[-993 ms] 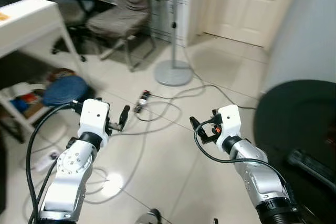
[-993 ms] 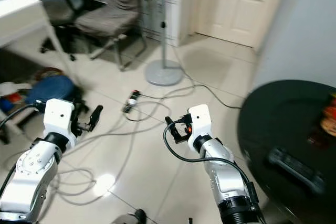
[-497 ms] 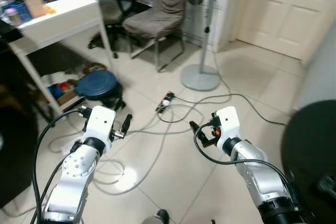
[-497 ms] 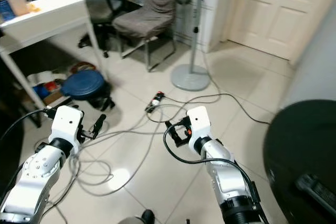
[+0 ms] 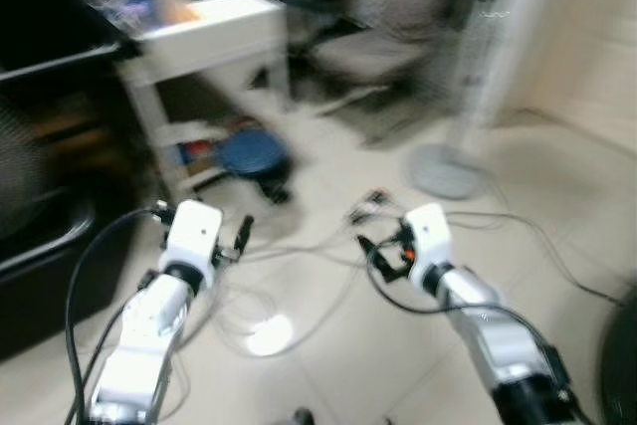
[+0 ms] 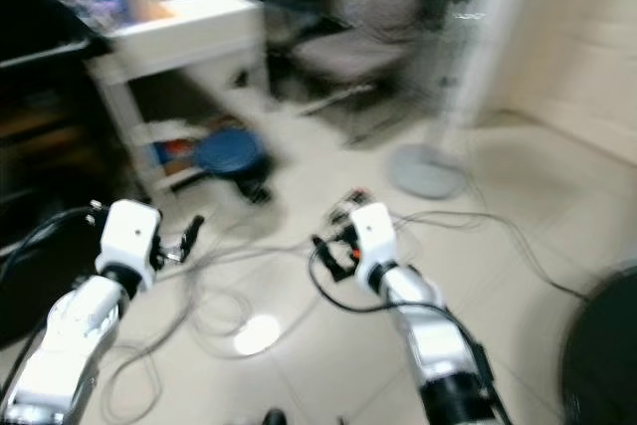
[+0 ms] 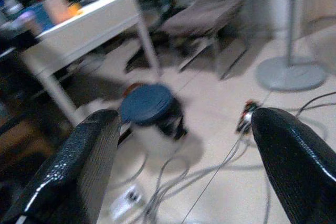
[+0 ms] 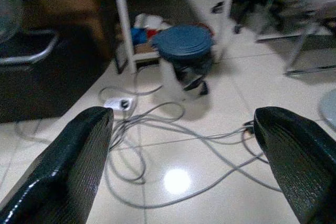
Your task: Move the pillow to the sofa from floor
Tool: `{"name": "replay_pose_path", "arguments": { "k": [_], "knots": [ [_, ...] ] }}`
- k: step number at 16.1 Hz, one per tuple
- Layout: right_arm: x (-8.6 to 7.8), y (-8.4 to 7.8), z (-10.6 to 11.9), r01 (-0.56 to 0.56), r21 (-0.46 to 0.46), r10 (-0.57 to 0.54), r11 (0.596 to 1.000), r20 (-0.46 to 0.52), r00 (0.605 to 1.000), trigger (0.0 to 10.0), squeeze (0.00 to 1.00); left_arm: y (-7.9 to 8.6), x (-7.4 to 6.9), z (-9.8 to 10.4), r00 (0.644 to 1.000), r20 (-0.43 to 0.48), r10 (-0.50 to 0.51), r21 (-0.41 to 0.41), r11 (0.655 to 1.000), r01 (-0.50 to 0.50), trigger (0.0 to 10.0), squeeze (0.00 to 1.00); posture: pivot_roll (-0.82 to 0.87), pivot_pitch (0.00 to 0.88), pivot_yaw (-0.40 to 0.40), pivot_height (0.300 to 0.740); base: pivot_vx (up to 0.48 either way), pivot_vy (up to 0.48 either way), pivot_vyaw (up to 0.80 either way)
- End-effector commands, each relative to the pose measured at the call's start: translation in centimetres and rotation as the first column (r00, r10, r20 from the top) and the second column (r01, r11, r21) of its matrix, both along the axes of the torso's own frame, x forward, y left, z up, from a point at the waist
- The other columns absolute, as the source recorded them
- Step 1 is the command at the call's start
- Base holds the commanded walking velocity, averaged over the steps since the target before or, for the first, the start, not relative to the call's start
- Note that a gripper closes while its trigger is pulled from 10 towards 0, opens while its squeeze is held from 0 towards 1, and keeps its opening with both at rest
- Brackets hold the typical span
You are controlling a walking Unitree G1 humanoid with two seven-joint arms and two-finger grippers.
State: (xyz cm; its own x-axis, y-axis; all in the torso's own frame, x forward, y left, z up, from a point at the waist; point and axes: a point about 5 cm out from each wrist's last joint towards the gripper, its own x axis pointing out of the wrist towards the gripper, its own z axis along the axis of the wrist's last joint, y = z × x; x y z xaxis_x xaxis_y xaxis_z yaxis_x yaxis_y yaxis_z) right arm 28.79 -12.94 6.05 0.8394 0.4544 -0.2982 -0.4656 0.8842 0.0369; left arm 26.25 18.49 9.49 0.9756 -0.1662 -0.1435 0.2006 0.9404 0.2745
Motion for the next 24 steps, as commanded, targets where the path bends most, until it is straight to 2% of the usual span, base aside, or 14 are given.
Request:
{"name": "replay_pose_path", "arguments": {
  "k": [1, 6, 9, 13, 17, 20, 22, 24],
  "knots": [
    [0.2, 0.3, 0.5, -0.007, 0.008, 0.007, 1.0, 0.013, 1.0, 10.0, 0.0, 0.0, 0.2, 0.4, 1.0, 0.015, 0.003, 0.012, 1.0, -0.003, 10.0, 0.0, 0.08, 0.0, -0.003, 0.74, 0.0, 0.0, 0.8],
    [0.5, 0.7, 0.4, -0.007, 0.023, 0.007, 1.0, 0.004, 1.0, 10.0, 0.0, 0.3, 0.5, 0.8, 0.999, 0.04, 0.036, 0.02, 0.999, -0.037, 10.0, 0.0, 0.12, 0.0, -0.025, 0.74, 0.0, 0.0, 0.8],
    [0.9, 0.5, 0.4, 0.046, 0.017, -0.046, 0.999, 0.006, 0.999, 10.0, 0.0, 0.4, 0.9, 1.1, 0.998, 0.047, 0.032, 0.025, 0.999, -0.033, 10.0, 0.0, 0.11, 0.0, -0.017, 0.74, 0.0, 0.0, 0.8],
    [1.2, -0.7, 0.8, 0.16, 0.023, -0.161, 0.987, 0.037, 0.986, 10.0, 0.0, 0.3, 2.7, 1.9, 0.998, 0.057, 0.012, 0.016, 1.0, -0.013, 10.0, 0.0, 0.08, 0.0, 0.013, 0.74, 0.0, 0.0, 0.8],
    [1.2, -2.5, 1.1, 0.266, -0.005, -0.265, 0.964, 0.074, 0.961, 10.0, 0.0, -0.4, 3.3, 1.4, 0.999, 0.038, 0.012, -0.012, 1.0, -0.012, 10.0, 0.0, 0.03, 0.0, 0.061, 0.74, 0.0, 0.0, 0.8],
    [0.8, -2.8, 1.4, 0.272, -0.026, -0.269, 0.962, 0.086, 0.959, 10.0, 0.0, -0.2, 3.5, 1.1, 0.999, 0.025, 0.022, -0.019, 1.0, -0.022, 10.0, 0.0, 0.01, 0.0, 0.076, 0.74, 0.0, 0.0, 0.8],
    [-0.2, -3.0, 2.0, 0.265, -0.047, -0.259, 0.963, 0.102, 0.96, 10.0, 0.0, -0.1, 3.4, 1.0, 0.999, 0.023, 0.037, -0.022, 0.999, -0.037, 10.0, 0.0, 0.0, 0.0, 0.078, 0.74, 0.0, 0.0, 0.8],
    [-1.7, -3.9, 2.7, 0.268, -0.072, -0.259, 0.961, 0.114, 0.959, 10.0, 0.0, 0.4, 2.8, 1.0, 0.997, 0.031, 0.064, -0.02, 0.998, -0.063, 10.0, 0.0, 0.0, 0.0, 0.06, 0.74, 0.0, 0.0, 0.8]
  ]
}}
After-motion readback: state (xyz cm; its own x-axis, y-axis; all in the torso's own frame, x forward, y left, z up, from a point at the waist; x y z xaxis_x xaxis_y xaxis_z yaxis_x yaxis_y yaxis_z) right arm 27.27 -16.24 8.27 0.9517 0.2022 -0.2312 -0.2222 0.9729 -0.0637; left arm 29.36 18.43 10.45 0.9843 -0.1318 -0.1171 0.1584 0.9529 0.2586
